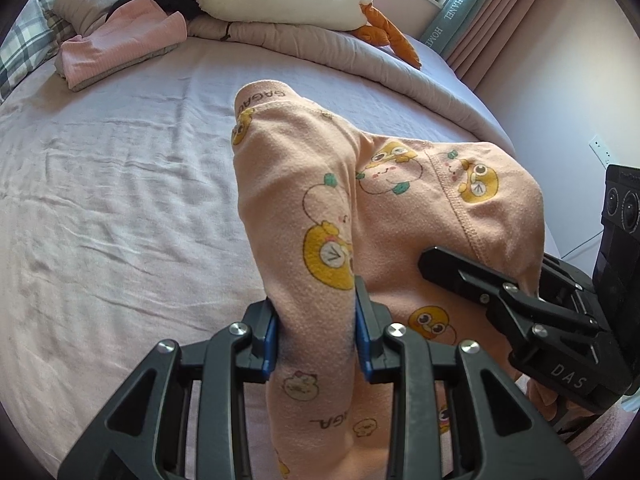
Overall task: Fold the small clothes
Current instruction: 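Hold the shirt bundle squeezed between both grippers to square its sides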
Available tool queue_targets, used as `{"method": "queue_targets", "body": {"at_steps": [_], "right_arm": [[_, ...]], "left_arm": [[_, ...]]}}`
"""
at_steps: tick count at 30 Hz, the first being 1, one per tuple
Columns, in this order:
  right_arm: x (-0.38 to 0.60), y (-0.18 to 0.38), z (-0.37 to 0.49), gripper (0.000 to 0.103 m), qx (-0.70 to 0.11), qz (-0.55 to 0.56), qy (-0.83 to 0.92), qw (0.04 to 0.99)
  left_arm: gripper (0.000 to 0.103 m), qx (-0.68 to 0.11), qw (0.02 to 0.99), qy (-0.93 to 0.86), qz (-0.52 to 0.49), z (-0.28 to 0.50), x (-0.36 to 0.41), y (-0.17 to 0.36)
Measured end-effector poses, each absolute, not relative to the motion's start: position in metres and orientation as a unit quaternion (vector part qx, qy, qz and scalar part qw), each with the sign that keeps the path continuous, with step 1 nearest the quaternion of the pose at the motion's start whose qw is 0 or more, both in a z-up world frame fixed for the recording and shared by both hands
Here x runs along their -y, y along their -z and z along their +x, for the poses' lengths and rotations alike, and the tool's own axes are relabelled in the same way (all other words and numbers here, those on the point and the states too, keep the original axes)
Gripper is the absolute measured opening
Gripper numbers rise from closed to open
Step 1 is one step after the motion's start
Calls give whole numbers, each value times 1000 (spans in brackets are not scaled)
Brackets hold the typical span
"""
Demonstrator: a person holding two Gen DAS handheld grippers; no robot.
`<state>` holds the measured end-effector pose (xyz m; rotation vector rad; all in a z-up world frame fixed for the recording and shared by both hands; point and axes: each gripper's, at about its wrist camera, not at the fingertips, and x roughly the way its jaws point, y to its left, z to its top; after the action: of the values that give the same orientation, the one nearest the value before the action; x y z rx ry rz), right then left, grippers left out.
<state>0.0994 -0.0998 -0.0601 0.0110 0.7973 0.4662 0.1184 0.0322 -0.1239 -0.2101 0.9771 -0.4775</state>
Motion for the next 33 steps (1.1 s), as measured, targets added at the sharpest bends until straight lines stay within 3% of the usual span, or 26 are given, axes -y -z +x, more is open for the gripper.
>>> {"method": "queue_targets", "body": {"at_steps": [33], "right_arm": [[98,67,163,28,-387,2,-213,897]], "left_arm": [[31,-467,852,220,-84,177,-28,131]]}}
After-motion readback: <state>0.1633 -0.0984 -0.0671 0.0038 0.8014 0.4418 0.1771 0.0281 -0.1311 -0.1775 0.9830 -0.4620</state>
